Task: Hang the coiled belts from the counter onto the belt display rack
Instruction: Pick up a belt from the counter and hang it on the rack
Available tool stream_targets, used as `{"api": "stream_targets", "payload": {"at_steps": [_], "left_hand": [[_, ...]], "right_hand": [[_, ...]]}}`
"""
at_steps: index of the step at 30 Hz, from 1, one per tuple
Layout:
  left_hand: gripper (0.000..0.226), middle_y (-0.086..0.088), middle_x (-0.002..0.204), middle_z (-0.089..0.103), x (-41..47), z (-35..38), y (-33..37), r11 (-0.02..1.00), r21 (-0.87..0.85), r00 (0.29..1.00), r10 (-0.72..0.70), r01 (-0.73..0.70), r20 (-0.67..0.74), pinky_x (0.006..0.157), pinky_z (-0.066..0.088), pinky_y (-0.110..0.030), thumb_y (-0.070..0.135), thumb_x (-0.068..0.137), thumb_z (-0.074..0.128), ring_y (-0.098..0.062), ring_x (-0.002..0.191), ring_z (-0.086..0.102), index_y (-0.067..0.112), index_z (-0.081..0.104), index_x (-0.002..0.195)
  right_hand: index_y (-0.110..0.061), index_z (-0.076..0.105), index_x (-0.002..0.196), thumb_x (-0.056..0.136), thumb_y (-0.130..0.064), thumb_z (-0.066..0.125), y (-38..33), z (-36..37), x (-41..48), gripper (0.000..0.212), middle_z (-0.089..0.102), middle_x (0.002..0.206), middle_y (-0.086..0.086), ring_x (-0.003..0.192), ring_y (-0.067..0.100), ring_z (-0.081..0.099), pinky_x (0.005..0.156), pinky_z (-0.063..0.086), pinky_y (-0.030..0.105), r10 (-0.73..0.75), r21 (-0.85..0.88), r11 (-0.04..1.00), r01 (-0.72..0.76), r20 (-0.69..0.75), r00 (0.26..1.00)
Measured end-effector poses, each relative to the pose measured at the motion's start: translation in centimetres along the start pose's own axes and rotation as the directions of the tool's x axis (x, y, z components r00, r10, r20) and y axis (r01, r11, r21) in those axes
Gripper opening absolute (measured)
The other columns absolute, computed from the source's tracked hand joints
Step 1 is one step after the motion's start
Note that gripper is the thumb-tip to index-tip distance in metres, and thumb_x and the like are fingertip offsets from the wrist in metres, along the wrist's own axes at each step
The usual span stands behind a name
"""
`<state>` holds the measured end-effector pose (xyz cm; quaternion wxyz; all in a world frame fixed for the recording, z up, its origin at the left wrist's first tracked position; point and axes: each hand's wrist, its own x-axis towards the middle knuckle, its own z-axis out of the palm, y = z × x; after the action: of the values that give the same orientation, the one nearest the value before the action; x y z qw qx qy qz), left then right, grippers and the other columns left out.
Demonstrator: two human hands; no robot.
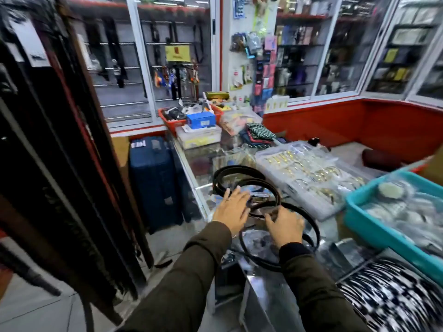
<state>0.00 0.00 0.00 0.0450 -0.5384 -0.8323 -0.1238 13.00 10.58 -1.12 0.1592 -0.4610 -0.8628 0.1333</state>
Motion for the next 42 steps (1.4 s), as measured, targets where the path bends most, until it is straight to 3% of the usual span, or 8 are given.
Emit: {"api": "stream_targets", "payload": {"at_steps": [4, 8, 13, 17, 23, 28, 31, 42], "left_hand": [[0.043, -0.016, 0.145, 0.054, 2.2, 1.3, 2.3, 0.999, -0.025, 0.943, 0.039, -0.033, 0.329, 0.127, 0.013, -0.05, 0.019, 0.102, 0.041, -0.033, 0.138, 0.045, 0.01, 0.046, 0.144], [0.037, -0.02, 0.13, 0.063, 3.7, 1.8, 3.4, 1.0, 0.03, 0.923, -0.008, -0.004, 0.384, 0.105, 0.047, -0.05, 0.015, 0.098, 0.047, -0.041, 0.12, 0.059, 0.011, 0.058, 0.133], [0.033, -0.017, 0.127, 0.066, 3.9, 2.1, 4.0, 0.998, -0.032, 0.958, -0.043, 0.054, 0.283, 0.096, 0.053, -0.047, 0.018, 0.1, 0.048, -0.04, 0.116, 0.062, 0.015, 0.063, 0.129], [0.033, -0.012, 0.119, 0.072, 3.5, 2.0, 3.9, 0.975, -0.194, 0.991, -0.094, 0.112, 0.096, 0.09, 0.056, -0.045, 0.027, 0.099, 0.052, -0.038, 0.11, 0.065, 0.022, 0.067, 0.128], [0.032, -0.01, 0.115, 0.077, 2.8, -0.7, 2.8, 0.838, -0.516, 0.951, -0.28, 0.175, -0.133, 0.092, 0.057, -0.039, 0.031, 0.095, 0.06, -0.03, 0.108, 0.07, 0.02, 0.072, 0.122], [0.031, -0.01, 0.12, 0.075, 1.1, -4.0, 0.6, 0.638, -0.753, 0.837, -0.493, 0.162, -0.238, 0.099, 0.051, -0.025, 0.02, 0.095, 0.064, -0.02, 0.114, 0.068, 0.009, 0.071, 0.123], [0.031, -0.011, 0.123, 0.073, -0.5, -6.3, -1.4, 0.525, -0.84, 0.759, -0.6, 0.134, -0.254, 0.104, 0.052, -0.031, 0.014, 0.096, 0.063, -0.02, 0.115, 0.067, 0.006, 0.069, 0.125], [0.032, -0.011, 0.138, 0.06, -10.0, -12.9, -9.4, 0.751, -0.623, 0.556, -0.621, 0.218, -0.553, 0.112, 0.041, -0.027, 0.015, 0.101, 0.053, -0.014, 0.125, 0.057, 0.005, 0.065, 0.129]], "right_hand": [[-0.018, 0.075, 0.098, 0.089, -0.047, 0.056, 1.6, -0.2, 0.2, 0.036, 0.076, 0.104, 0.008, 0.109, 0.031, 0.065, 0.099, 0.037, 0.04, 0.167, -0.148, 0.977, -0.156, 0.06, 0.984], [-0.019, 0.075, 0.097, 0.086, -0.046, 0.056, 1.9, 0.7, 0.5, 0.035, 0.074, 0.107, 0.01, 0.114, 0.032, 0.058, 0.101, 0.03, 0.043, 0.206, -0.217, 0.958, -0.186, 0.072, 0.976], [-0.016, 0.071, 0.107, 0.094, -0.04, 0.051, 1.7, 0.8, 0.6, 0.034, 0.07, 0.115, 0.014, 0.121, 0.034, 0.05, 0.102, 0.03, 0.045, 0.219, -0.175, 0.964, -0.199, 0.101, 0.97], [-0.016, 0.062, 0.126, 0.097, -0.037, 0.049, 1.5, 0.3, 1.2, 0.038, 0.07, 0.119, 0.017, 0.119, 0.037, 0.057, 0.101, 0.037, 0.045, 0.179, 0.147, 0.972, -0.185, 0.052, 0.983], [-0.02, 0.059, 0.133, 0.095, -0.017, 0.061, -2.0, -2.2, 2.5, 0.038, 0.068, 0.123, 0.013, 0.11, 0.026, 0.067, 0.098, 0.055, 0.04, 0.099, 0.793, 0.606, -0.061, 0.001, 0.995], [-0.014, 0.046, 0.141, 0.086, -0.008, 0.073, -7.0, -3.8, 3.7, 0.062, 0.069, 0.113, 0.014, 0.101, 0.023, 0.071, 0.082, 0.062, 0.039, -0.024, 0.957, 0.285, -0.055, 0.064, 0.998], [0.0, 0.059, 0.13, 0.076, -0.007, 0.081, -10.7, -3.4, 4.3, 0.058, 0.073, 0.112, 0.019, 0.102, 0.03, 0.072, 0.091, 0.059, 0.052, -0.147, 0.948, 0.311, -0.07, 0.121, 0.982], [-0.024, 0.069, 0.099, 0.081, -0.006, 0.078, -23.8, -4.2, -1.1, 0.027, 0.074, 0.091, 0.004, 0.087, 0.016, 0.071, 0.084, 0.059, 0.036, -0.579, 0.961, 0.237, 0.146, 0.019, 0.815]]}}
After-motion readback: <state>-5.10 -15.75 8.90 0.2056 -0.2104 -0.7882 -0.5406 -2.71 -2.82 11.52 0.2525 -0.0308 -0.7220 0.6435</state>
